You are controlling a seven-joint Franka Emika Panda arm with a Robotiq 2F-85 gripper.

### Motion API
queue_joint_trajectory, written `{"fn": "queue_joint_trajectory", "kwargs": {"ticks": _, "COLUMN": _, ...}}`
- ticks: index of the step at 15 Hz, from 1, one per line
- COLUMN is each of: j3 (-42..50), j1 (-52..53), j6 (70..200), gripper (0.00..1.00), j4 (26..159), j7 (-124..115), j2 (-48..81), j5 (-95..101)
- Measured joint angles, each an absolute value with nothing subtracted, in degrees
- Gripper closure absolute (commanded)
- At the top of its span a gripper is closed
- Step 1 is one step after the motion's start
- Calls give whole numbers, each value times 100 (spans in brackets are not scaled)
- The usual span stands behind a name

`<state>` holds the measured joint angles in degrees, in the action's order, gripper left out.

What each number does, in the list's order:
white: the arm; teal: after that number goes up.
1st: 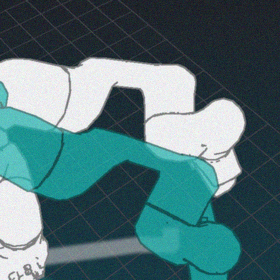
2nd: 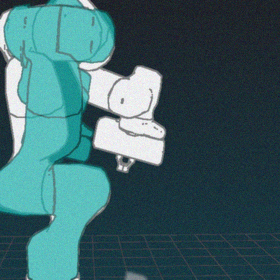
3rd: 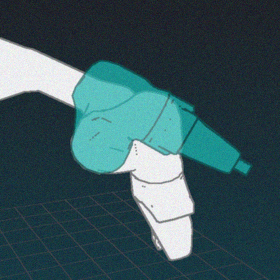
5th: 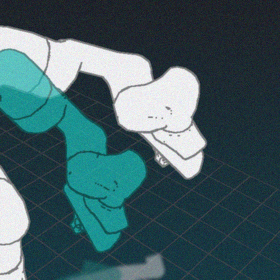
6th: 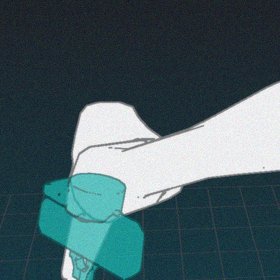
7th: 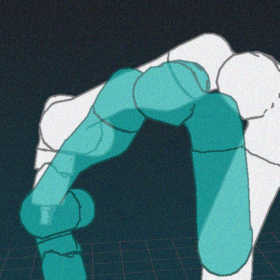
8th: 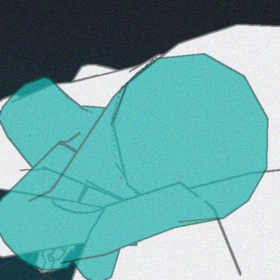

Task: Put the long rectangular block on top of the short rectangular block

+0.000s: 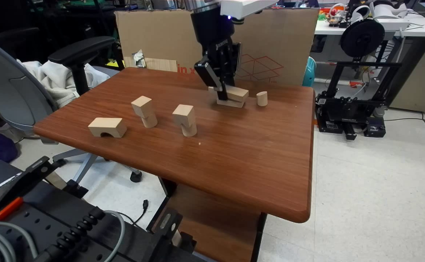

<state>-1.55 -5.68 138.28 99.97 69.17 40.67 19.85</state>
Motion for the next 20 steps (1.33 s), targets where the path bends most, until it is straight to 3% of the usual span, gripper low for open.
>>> {"fn": "queue_joint_trajectory", "kwargs": {"ticks": 1, "j3": -153, "j1": -568, "j6": 13829, "gripper": 42, "j4": 10020, "j7": 6856, "j2": 4050, "j5": 1985}}
{"fn": "queue_joint_trajectory", "kwargs": {"ticks": 3, "j3": -145, "j1": -568, "j6": 13829, "gripper": 35, "j4": 10042, "j7": 6719, "j2": 4028, "j5": 1985}}
{"fn": "queue_joint_trajectory", "kwargs": {"ticks": 8, "j3": -141, "j1": -568, "j6": 13830, "gripper": 0, "j4": 10074, "j7": 6509, "j2": 3958, "j5": 1985}}
{"fn": "queue_joint_trajectory", "kwargs": {"ticks": 11, "j3": -142, "j1": -564, "j6": 13729, "gripper": 0, "j4": 10196, "j7": 6303, "j2": 3745, "j5": 1966}}
{"fn": "queue_joint_trajectory", "kwargs": {"ticks": 20, "j3": -224, "j1": -347, "j6": 11580, "gripper": 0, "j4": 11195, "j7": 4055, "j2": 1739, "j5": 1181}}
